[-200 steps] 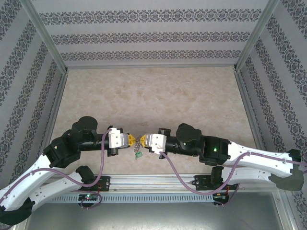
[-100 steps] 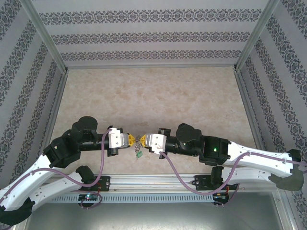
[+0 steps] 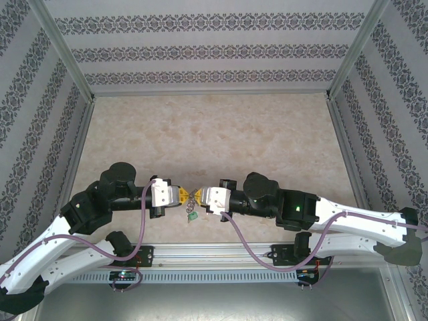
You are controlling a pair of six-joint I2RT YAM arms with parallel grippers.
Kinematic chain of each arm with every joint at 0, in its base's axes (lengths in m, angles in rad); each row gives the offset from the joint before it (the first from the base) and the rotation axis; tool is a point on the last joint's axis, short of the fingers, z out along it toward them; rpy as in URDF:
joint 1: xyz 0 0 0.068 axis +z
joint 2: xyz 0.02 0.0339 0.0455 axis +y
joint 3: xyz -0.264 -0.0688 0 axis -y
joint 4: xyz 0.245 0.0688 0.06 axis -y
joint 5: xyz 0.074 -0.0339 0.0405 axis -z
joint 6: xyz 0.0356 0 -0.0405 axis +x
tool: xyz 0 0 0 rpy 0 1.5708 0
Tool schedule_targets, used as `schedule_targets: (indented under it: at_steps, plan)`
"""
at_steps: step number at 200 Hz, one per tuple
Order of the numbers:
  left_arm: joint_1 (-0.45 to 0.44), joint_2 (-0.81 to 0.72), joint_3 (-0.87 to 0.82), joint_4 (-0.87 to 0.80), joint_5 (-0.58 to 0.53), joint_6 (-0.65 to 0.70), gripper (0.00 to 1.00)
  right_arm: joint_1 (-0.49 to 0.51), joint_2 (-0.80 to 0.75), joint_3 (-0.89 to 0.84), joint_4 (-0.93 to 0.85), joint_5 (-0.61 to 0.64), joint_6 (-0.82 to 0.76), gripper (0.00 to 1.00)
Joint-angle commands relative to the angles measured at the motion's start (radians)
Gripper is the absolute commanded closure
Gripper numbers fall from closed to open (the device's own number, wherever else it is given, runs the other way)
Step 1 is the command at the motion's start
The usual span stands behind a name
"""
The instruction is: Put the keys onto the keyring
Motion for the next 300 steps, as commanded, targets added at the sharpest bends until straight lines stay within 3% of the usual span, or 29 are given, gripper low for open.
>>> schedule_targets:
  at_steps: [1,300]
  plan:
    - [0.008,-0.009,0.009,0.007,-0.003,0.022,1.00,0.013,-0.025,0.013,0.004,-0.001,0.017,1.00]
    - [0.009,-0.004,0.014,0.001,-0.004,0.023,1.00,0.012,-0.016,0.002,0.022,-0.020,0.038,1.00]
